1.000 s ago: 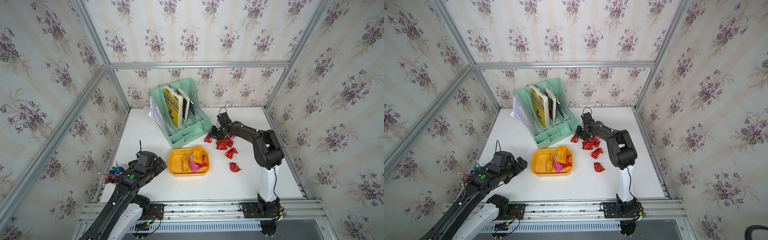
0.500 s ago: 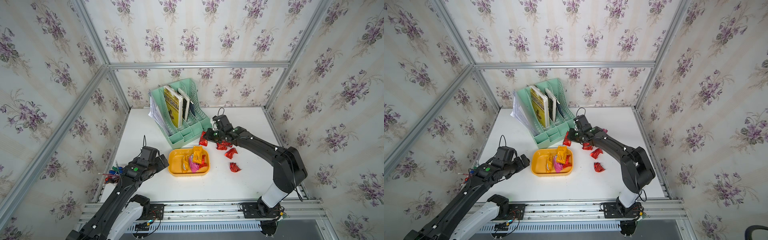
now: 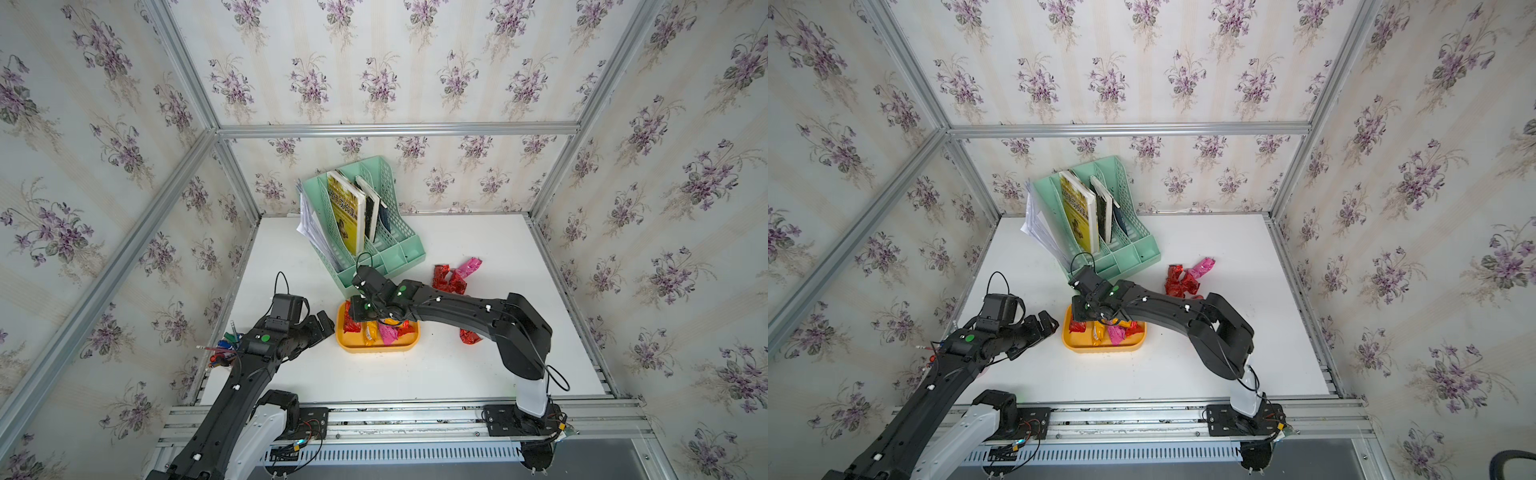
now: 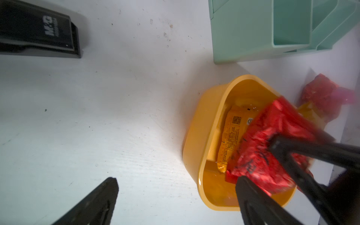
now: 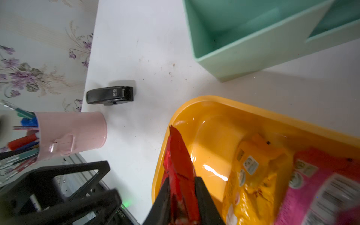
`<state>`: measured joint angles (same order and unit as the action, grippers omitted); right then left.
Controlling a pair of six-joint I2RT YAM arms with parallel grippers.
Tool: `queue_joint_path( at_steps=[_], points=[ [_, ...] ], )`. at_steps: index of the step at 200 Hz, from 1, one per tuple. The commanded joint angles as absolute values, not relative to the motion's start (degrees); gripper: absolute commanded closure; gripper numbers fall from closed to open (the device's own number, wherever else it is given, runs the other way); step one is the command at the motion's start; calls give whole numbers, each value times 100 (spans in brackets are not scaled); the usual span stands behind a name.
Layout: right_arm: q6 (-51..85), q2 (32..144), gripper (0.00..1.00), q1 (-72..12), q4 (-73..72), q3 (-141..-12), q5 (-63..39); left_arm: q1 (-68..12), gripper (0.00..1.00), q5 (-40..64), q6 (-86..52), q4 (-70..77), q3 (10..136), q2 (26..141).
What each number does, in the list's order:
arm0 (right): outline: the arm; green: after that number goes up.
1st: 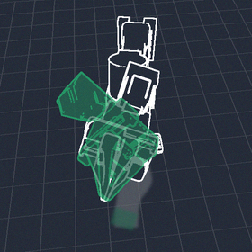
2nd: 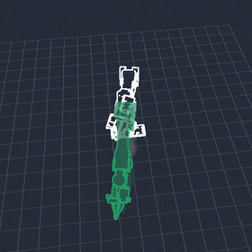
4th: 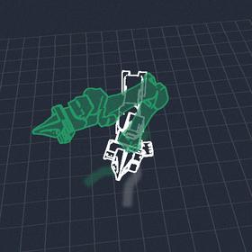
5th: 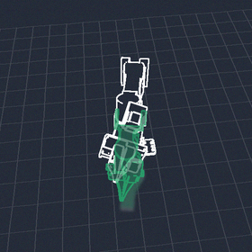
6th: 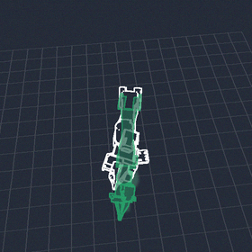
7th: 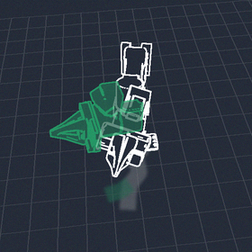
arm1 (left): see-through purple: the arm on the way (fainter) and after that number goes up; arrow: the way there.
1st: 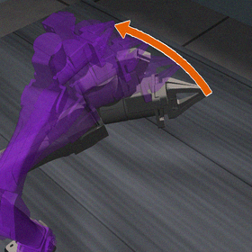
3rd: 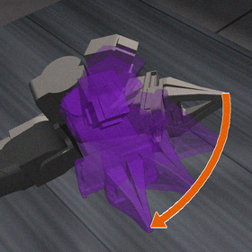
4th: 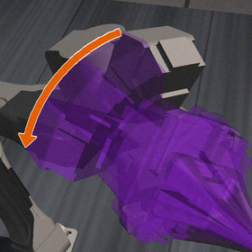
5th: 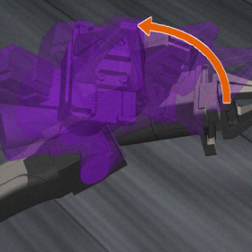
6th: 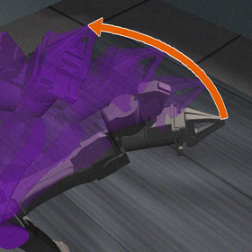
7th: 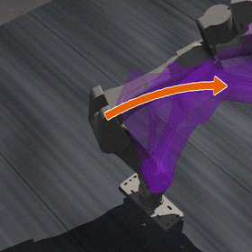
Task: Put the tea bags into the storage box
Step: Place the tea bag in the storage box, then pick up the tea bag from the center of the board.
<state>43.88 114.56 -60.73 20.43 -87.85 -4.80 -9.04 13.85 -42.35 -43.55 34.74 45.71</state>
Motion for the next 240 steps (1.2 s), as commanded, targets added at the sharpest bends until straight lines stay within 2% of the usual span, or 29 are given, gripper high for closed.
queue_joint_path(
  at_steps=[1, 36, 60, 124, 187, 240],
  points=[
    [4611, 11759, 77, -6106, 2215, -8998, -264, -896, 1, 1545, -4001, -4742, 3516, 4442],
    [4589, 12045, 72, -6103, 2312, -9207, -198, -896, 1, 1589, -3999, -4958, 3454, 4136],
    [4563, 12029, 62, -6103, 2392, -9240, -203, -897, 1, 1637, -3968, -4986, 3448, 4034],
    [4495, 10982, 48, -5703, 2851, -8832, 286, -905, 1, 1936, -3618, -4668, 3678, 4374],
    [4403, 9472, 36, -4046, 2694, -7159, 93, -914, 1, 2021, -3281, -4169, 4175, 5244],
    [3625, 9616, 35, -2687, 2903, -7137, -10, -914, 1, 2094, -3521, -3737, 4315, 5864]
  ],
)
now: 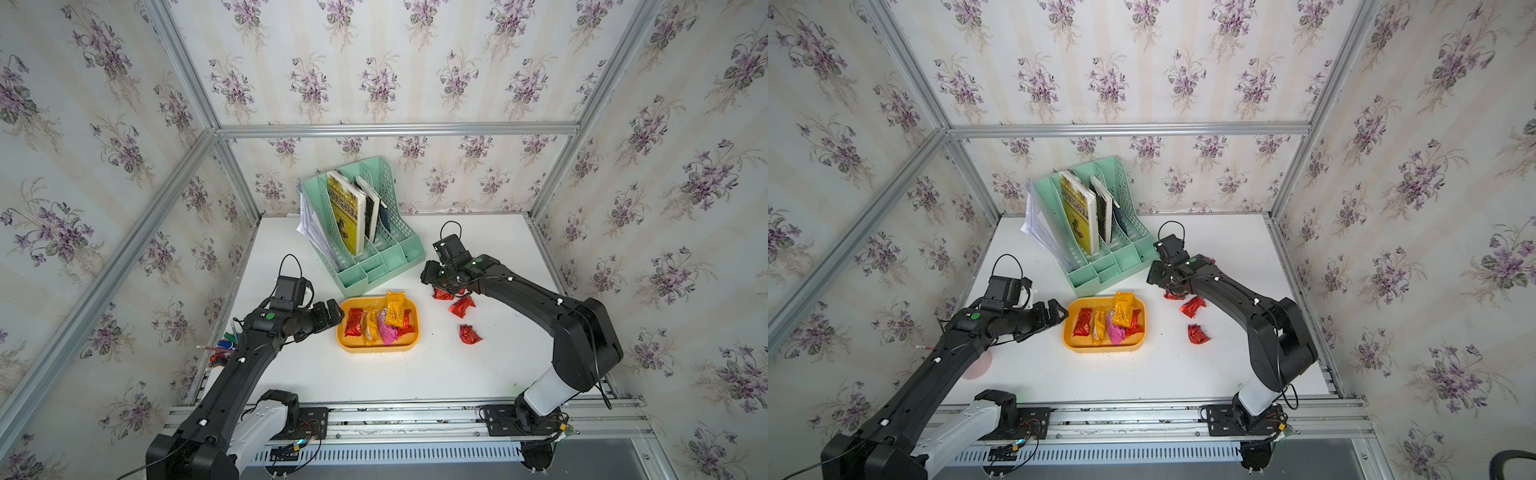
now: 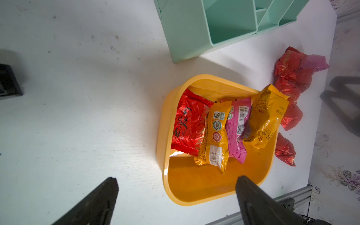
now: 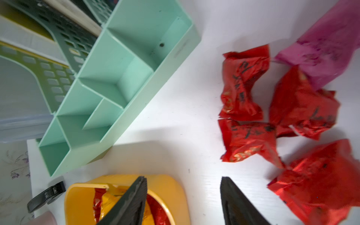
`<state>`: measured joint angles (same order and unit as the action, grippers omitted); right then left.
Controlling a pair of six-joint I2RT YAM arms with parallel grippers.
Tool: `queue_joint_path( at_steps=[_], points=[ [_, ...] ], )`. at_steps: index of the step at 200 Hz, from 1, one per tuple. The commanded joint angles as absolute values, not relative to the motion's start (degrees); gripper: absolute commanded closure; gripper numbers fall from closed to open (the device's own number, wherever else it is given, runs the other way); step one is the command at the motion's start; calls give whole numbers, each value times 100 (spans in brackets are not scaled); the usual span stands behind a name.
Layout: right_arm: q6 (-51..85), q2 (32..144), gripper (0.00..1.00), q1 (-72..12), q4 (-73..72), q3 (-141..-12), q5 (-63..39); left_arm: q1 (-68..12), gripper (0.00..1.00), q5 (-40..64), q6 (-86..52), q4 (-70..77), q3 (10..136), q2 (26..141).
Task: Put the tea bags into the storage box
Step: Pick up the tea bag from the center of the board.
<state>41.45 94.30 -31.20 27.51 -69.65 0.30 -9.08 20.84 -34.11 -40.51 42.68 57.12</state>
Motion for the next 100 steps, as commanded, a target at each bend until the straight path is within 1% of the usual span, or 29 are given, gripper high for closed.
queue_joint_path(
  at_steps=[1, 20, 24, 46, 70, 100],
  points=[
    [3619, 9633, 35, -2671, 2910, -7150, -9, -914, 1, 2089, -3527, -3732, 4315, 5872],
    [3326, 10032, 35, -2379, 3020, -7500, 17, -914, 1, 2083, -3694, -3631, 4298, 5963],
    [3267, 10120, 34, -2332, 3058, -7591, 33, -914, 1, 1923, -3731, -3611, 4293, 5967],
    [2948, 10721, 34, -2113, 3250, -8112, 191, -914, 1, 1765, -3929, -3561, 4248, 5950],
    [2713, 11298, 34, -1966, 3391, -8572, 117, -922, 1, 1602, -4131, -3542, 4137, 5842],
    [2576, 11783, 34, -1889, 3370, -8838, -85, -929, 1, 1433, -4393, -3529, 3946, 5624]
  ],
)
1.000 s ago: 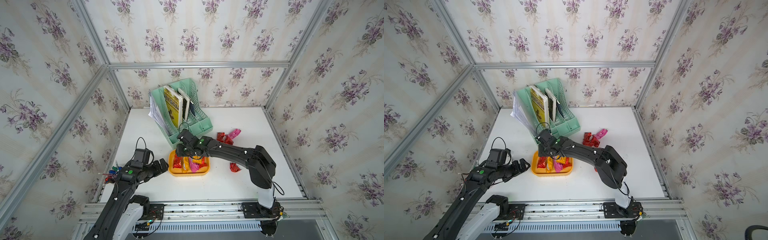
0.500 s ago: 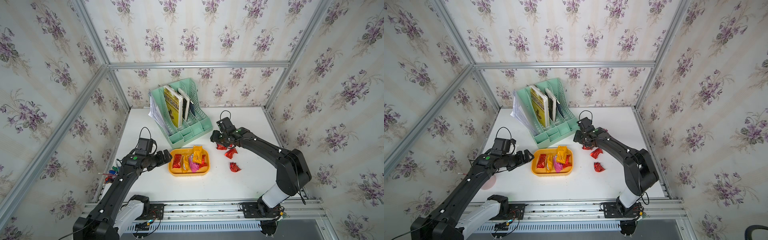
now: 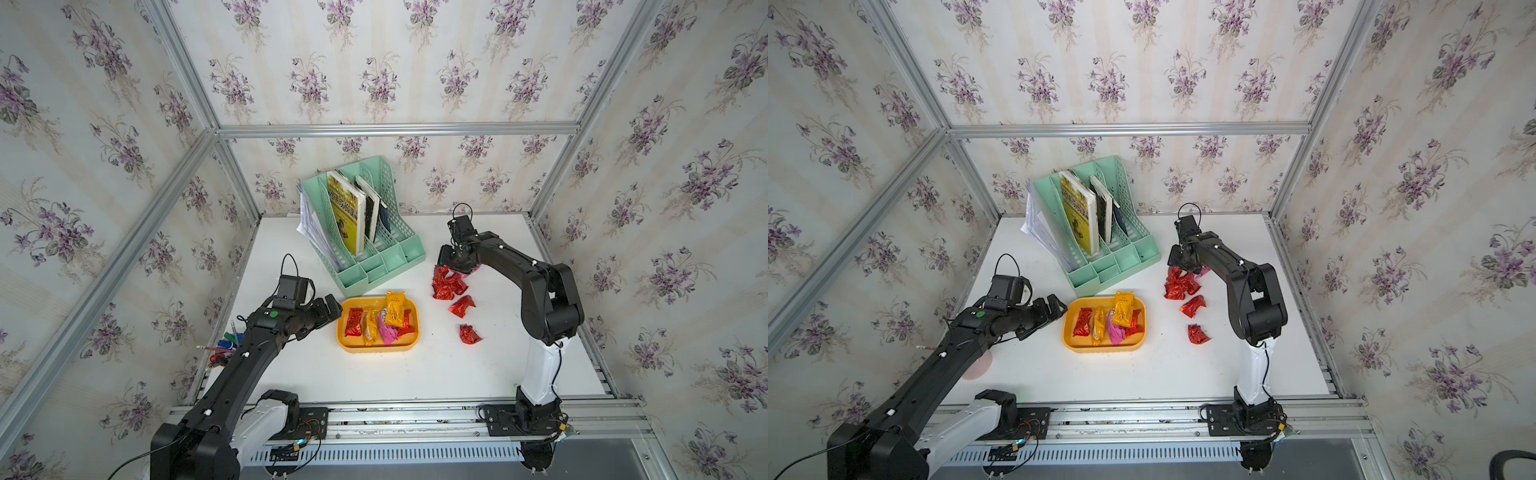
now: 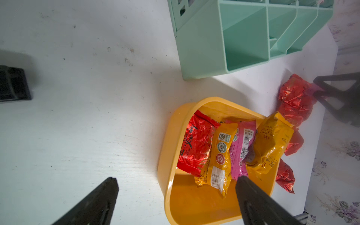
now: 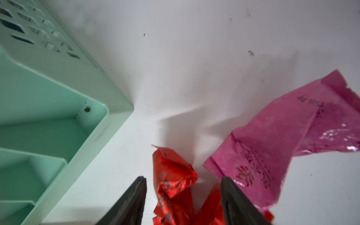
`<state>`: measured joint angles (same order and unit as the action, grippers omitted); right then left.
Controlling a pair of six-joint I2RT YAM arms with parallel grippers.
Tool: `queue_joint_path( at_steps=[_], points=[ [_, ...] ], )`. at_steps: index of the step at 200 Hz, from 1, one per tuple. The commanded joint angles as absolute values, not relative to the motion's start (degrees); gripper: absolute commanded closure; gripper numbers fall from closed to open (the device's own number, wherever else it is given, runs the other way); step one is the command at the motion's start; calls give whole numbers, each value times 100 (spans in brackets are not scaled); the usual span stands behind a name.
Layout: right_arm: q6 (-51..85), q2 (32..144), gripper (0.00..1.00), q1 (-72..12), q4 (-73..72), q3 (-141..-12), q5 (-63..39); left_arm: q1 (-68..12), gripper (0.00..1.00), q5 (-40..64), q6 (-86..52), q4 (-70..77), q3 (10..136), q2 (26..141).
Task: Put the tea bags into the storage box
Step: Pick up the tea bag from the center of the board.
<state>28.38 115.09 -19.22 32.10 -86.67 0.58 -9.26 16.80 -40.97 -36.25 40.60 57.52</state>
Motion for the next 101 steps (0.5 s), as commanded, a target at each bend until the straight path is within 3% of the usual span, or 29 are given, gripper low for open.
queue_joint_path(
  at_steps=[1, 60, 101],
  points=[
    [2571, 11798, 34, -1889, 3368, -8844, -95, -930, 1, 1428, -4403, -3527, 3942, 5620],
    [2619, 12097, 36, -1883, 3068, -8844, -747, -940, 1, 1273, -4597, -3592, 3779, 5423],
    [2660, 12053, 62, -1881, 3041, -8817, -765, -940, 1, 1274, -4563, -3621, 3771, 5425]
  ],
)
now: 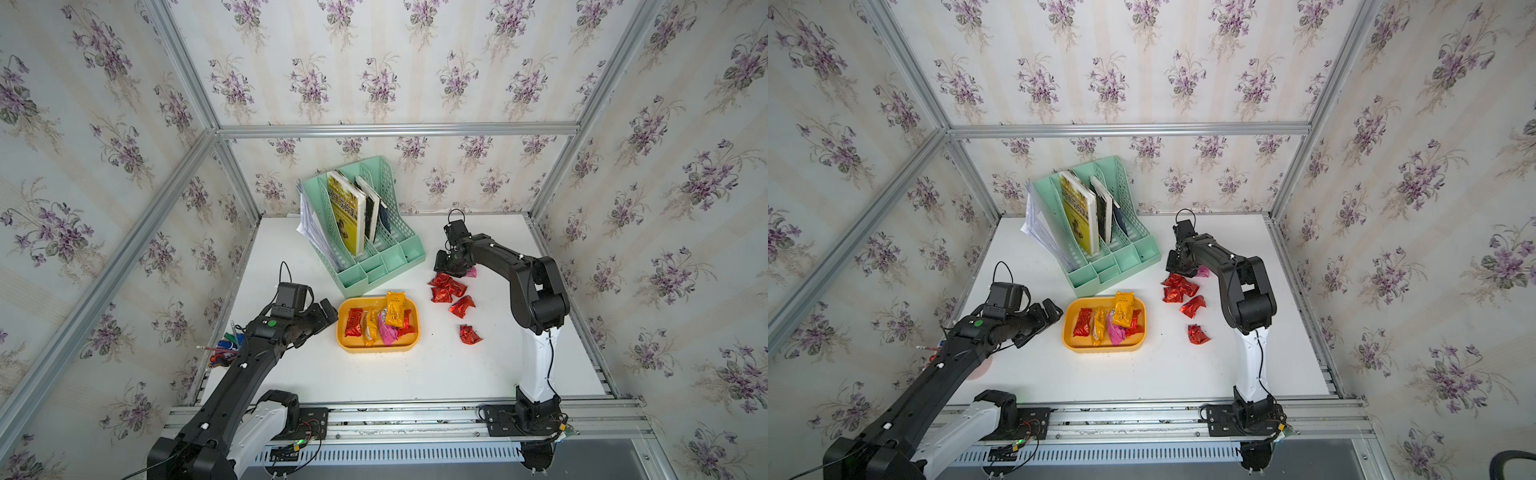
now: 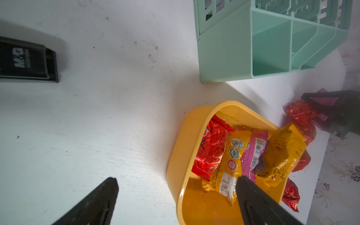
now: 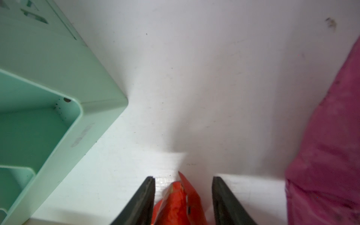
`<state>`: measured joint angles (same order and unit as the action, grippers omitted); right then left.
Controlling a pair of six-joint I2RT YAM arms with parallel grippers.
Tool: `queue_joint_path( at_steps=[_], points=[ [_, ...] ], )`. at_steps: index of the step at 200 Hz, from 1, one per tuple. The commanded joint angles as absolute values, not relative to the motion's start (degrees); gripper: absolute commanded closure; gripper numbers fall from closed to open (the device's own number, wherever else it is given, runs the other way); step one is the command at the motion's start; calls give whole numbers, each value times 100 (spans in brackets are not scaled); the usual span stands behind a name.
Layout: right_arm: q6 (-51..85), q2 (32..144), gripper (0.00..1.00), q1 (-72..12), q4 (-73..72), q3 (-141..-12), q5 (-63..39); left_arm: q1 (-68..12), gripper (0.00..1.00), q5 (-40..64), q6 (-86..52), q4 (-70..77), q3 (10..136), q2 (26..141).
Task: Put the tea bags into the storage box
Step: Pick up the tea bag from the center of the board, then place the tea bag in the storage box.
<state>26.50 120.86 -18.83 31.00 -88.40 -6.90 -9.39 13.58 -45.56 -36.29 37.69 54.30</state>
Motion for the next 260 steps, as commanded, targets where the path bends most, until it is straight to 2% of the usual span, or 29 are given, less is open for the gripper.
queue_joint_path(
  at_steps=[1, 20, 37, 101, 138, 177, 210, 260],
  points=[
    [2662, 12042, 62, -1881, 3041, -8816, -765, -940, 1, 1274, -4558, -3621, 3771, 5428],
    [2694, 11932, 71, -1881, 3016, -8757, -743, -940, 1, 1296, -4514, -3649, 3771, 5432],
    [2708, 11795, 75, -1883, 3004, -8735, -712, -940, 1, 1309, -4453, -3672, 3780, 5440],
    [2746, 10717, 77, -2110, 2959, -8354, -787, -940, 1, 1467, -4188, -3718, 3909, 5628],
    [2855, 10057, 76, -3031, 2841, -8015, -536, -931, 1, 1687, -3969, -3803, 4007, 5851],
    [3218, 9879, 76, -4536, 2649, -7963, 5, -914, 1, 1966, -3765, -3972, 4052, 5985],
    [3327, 10149, 76, -5470, 2454, -8083, 286, -888, 1, 2021, -3554, -4313, 4083, 5937],
    [3241, 10968, 75, -6090, 2450, -8493, 297, -879, 1, 2164, -3433, -4691, 3984, 5558]
  ],
)
